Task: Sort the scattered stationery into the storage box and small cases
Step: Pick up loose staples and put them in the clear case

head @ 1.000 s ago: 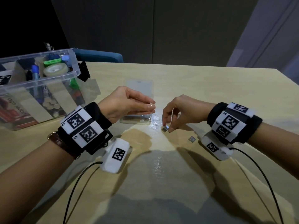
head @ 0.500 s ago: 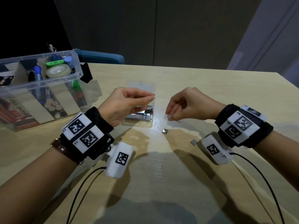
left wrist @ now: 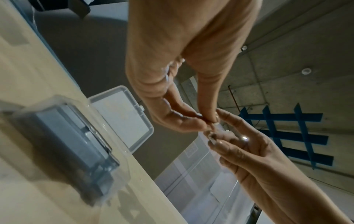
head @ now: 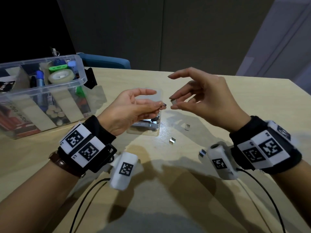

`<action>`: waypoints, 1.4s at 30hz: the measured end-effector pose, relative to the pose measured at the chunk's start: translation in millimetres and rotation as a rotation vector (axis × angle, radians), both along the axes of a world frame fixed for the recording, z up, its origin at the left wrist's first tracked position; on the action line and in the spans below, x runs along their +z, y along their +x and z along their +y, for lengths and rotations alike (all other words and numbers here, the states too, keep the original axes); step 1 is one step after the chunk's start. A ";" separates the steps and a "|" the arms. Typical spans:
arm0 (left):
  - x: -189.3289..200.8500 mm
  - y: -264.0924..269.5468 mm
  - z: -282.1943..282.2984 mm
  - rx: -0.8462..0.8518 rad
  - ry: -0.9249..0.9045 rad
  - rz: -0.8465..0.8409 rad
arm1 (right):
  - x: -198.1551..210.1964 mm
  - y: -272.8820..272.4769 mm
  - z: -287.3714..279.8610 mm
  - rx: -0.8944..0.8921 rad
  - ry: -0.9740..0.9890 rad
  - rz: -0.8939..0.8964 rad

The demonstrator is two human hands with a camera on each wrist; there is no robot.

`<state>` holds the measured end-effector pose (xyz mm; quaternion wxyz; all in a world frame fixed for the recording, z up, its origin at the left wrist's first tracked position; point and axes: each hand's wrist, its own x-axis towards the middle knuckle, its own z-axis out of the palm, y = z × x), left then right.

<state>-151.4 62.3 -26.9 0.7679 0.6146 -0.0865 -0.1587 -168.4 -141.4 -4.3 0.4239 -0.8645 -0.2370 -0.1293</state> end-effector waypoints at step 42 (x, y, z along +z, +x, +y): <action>-7.6 8.8 4.9 -0.307 0.037 0.261 | 0.4 -1.9 3.8 0.117 0.140 0.038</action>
